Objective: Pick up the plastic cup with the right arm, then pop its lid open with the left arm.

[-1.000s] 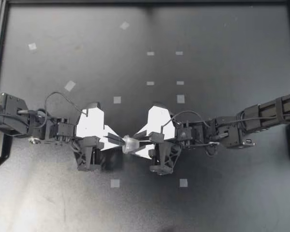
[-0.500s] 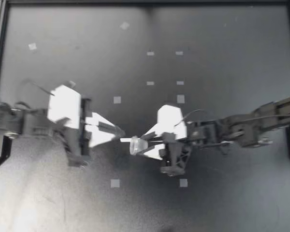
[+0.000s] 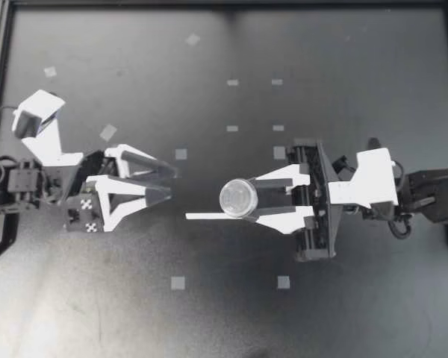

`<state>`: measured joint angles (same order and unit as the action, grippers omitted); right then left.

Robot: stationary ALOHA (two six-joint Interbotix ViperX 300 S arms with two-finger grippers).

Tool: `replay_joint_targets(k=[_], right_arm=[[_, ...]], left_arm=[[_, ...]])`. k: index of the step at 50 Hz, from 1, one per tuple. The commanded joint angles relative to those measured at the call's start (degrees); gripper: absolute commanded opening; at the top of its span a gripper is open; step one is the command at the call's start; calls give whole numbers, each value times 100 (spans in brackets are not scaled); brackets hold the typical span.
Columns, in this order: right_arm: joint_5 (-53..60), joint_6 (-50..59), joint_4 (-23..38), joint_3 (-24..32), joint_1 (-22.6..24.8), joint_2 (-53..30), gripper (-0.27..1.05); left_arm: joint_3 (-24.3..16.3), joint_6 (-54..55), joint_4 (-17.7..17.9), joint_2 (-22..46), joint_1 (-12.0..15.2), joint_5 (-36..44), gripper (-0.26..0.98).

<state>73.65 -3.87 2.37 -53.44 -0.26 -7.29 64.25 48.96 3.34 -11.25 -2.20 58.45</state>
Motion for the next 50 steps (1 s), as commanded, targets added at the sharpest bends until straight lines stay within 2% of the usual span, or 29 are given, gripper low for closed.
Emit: replay_joint_targets(k=[1,7,18,36,50], right_arm=[[202,-193,-79,185,0,53,32],[211,-334,-167,272,-9,-114,32],[9,-334,-229,343,-18,-378,32],[-527,-264,-229,308,-18,-360,32],[-923,387,-229,202,-18,-501,32]], left_arm=[[-308,422,-44,97,-9,62,75],[-554,1125,-202,492,-9,62,72],[-905,1907,-861,853,-9,158,72],[-835,1890,-879,721,0,149,72],[-896,1661,-932,527,-9,132,71]])
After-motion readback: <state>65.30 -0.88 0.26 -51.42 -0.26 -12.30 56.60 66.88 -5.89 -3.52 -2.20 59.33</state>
